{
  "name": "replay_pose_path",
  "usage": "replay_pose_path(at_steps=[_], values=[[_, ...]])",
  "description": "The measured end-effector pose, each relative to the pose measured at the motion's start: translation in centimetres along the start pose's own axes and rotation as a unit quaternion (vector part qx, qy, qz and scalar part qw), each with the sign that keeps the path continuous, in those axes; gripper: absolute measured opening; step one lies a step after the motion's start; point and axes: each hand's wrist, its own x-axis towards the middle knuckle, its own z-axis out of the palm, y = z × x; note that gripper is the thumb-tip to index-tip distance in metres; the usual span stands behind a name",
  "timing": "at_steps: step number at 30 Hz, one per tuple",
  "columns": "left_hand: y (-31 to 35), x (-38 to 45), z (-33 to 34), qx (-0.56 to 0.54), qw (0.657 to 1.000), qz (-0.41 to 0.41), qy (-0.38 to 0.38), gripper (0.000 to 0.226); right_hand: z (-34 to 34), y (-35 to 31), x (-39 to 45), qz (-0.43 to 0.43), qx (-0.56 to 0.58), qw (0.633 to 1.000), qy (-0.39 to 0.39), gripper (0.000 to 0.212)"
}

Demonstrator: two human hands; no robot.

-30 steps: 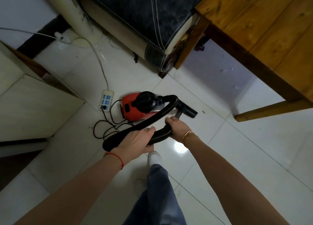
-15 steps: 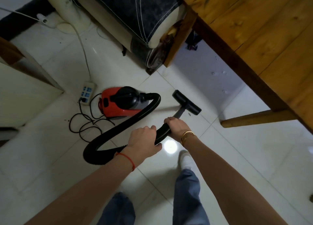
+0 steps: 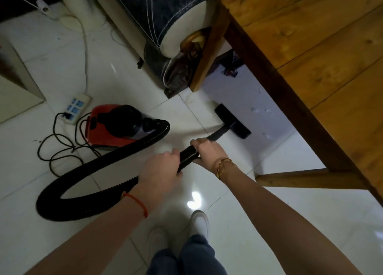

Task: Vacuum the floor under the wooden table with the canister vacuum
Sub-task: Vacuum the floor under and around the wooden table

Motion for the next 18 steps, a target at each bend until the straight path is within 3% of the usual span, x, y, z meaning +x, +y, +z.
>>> replay_pose_path(at_steps=[5, 18], values=[[-0.8, 2.2, 2.6, 0.014, 0.995, 0.017, 0.100, 0.030, 2.4, 2.0, 2.8, -0.010, -0.016, 0.999, 0.046, 0.030], [-4.1, 11.5, 8.1, 0.026, 0.981, 0.049, 0.187, 0.023, 6.0, 7.6, 11.4, -0.063, -0.126, 0.977, 0.158, 0.024]])
